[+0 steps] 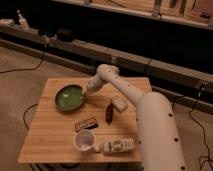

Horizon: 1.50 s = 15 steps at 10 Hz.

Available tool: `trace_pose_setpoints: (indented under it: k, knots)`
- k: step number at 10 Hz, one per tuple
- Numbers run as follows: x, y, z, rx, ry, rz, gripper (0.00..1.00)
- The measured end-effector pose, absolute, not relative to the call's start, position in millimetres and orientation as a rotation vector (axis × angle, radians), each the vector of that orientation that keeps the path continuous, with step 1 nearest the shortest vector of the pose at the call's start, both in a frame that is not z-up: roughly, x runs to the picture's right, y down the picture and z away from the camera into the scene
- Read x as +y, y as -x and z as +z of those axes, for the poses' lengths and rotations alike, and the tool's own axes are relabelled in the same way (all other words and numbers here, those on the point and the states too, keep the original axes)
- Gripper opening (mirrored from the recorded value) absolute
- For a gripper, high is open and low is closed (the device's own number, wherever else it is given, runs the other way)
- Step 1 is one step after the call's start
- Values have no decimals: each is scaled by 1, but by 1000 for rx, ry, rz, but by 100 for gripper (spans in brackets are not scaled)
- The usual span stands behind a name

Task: Drag the ceramic bowl in a circle

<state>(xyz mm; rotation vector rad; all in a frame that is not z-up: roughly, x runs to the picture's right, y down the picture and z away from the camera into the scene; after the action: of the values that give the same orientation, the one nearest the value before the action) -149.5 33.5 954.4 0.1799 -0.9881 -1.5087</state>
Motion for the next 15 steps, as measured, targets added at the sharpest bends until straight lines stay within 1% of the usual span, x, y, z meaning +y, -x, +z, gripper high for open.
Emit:
trace_pose_setpoints:
  k: [2,4,6,8,13,15]
  knots:
    - [41,185,928,-1076,-247,-1641,0]
    - [60,195,905,-1168,-266,-1785,0]
    - [80,188,894,-1243,-255,-1857,0]
    - [98,162,894,-1273,-223,-1853,0]
    - [90,48,912,-1095,-121,-1675,0]
    - [77,17,924,-1007,-110,-1590,0]
